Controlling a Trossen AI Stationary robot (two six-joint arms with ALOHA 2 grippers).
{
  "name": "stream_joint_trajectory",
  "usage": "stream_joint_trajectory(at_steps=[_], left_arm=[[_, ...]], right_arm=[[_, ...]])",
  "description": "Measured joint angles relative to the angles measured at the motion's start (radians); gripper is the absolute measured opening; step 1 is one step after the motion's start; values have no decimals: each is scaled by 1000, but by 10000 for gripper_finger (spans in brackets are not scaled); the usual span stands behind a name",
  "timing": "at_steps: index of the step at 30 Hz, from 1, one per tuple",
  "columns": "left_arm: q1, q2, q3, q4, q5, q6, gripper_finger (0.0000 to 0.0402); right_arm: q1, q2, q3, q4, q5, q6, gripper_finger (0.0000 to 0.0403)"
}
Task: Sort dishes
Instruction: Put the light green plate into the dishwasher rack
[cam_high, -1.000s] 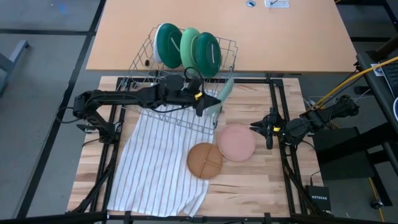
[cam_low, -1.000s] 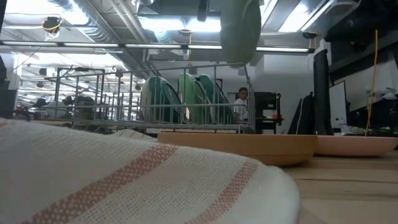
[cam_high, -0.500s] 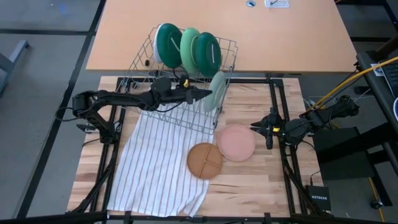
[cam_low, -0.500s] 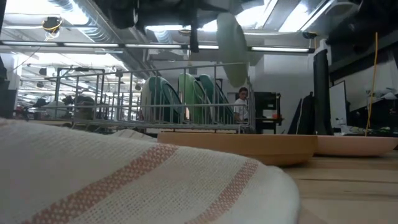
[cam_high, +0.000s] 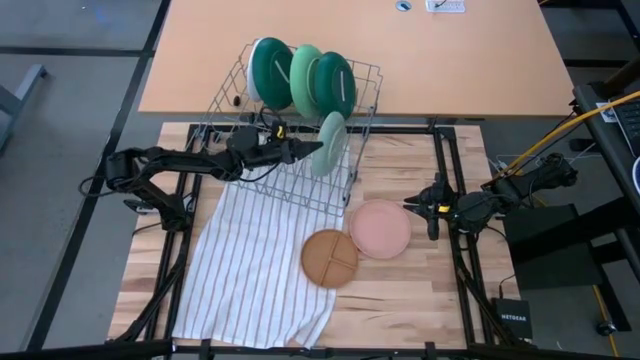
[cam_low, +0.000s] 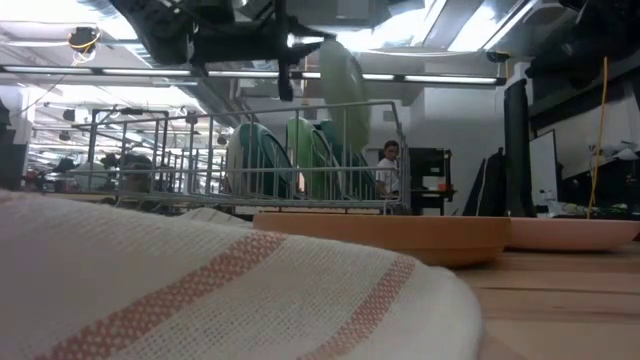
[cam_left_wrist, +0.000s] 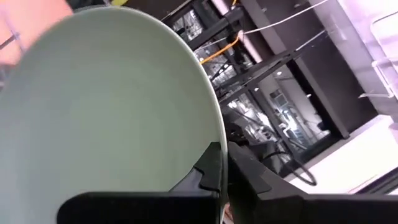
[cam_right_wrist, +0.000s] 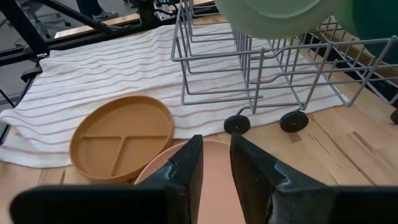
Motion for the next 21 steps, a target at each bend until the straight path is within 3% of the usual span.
stream_joint_trajectory(at_steps=[11,21], left_arm=[[4,3,-53,-30,-12,-8,0],[5,3,-64,-204,-13,-88,15]], right_arm=[[0,0,0,2,0,0,85],[0,0,0,4,1,0,85]])
